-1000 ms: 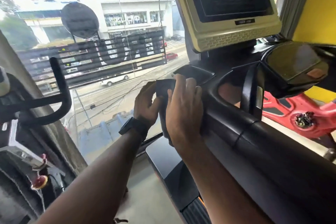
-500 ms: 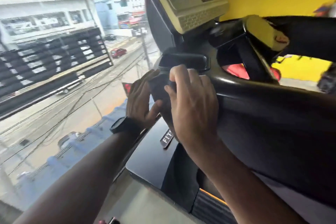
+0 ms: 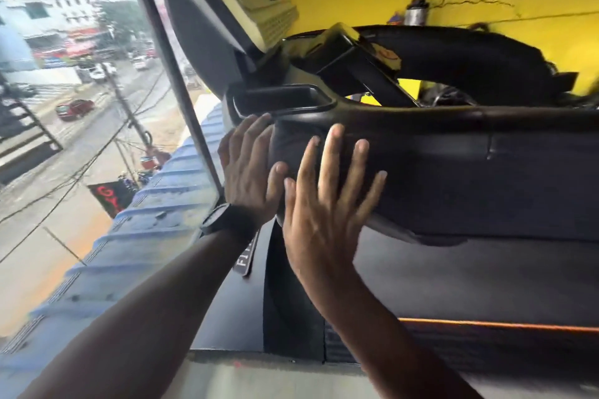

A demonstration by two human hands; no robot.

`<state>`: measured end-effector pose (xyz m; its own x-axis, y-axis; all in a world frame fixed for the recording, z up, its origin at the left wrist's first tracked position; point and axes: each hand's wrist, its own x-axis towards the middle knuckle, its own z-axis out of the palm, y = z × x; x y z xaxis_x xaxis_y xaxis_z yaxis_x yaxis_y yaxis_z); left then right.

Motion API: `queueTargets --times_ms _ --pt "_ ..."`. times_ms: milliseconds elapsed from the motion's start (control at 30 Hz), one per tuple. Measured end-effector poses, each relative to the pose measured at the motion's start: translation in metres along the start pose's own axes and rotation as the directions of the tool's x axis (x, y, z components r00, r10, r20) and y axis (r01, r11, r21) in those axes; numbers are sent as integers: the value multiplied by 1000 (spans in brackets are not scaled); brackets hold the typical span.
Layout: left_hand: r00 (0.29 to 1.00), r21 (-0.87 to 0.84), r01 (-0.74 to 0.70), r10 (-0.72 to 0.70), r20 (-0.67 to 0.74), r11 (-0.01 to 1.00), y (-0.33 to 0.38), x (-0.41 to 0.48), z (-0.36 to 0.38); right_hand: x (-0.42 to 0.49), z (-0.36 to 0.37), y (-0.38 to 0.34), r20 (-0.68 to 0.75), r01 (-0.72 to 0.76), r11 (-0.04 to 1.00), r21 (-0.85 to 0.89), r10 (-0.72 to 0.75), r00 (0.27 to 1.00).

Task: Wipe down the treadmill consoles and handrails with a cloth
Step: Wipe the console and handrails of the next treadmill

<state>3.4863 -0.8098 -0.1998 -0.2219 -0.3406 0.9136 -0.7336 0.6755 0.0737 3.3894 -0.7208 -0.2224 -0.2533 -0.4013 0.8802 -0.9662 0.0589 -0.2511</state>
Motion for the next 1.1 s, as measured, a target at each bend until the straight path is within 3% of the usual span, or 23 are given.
queueTargets --times_ms 133,233,367,533,600,700,733,933,1100 --pt "1000 -10 10 -11 -26 1000 -1 -2 4 2 13 -6 -130 26 1000 -13 -28 991" --pt "999 -64 29 -30 -11 998 -1 -3 4 2 18 -6 -123 21 1000 1 -21 992" --pt "1000 -156 11 -7 24 988 -7 -5 -2 -7 27 -5 -13 11 999 49 -10 1000" --pt "996 -177 -25 38 75 984 -12 -4 -7 20 31 15 -74 110 993 -54 -113 991" --pt "993 -152 -60 75 94 987 -12 -6 -7 21 30 26 -93 37 999 -19 -39 995" --pt "982 -116 -106 122 143 988 -15 -9 -7 0 32 23 -115 -193 981 33 196 974" --pt "981 -117 -110 127 148 987 -15 -9 -7 -7 33 15 -108 -196 980 25 198 974" --pt "980 -142 -122 142 136 982 -17 -7 -6 19 30 26 -64 65 996 -68 -70 995" --pt "976 -111 -159 173 131 981 -12 -8 -6 0 33 40 -154 -274 961 28 275 949"
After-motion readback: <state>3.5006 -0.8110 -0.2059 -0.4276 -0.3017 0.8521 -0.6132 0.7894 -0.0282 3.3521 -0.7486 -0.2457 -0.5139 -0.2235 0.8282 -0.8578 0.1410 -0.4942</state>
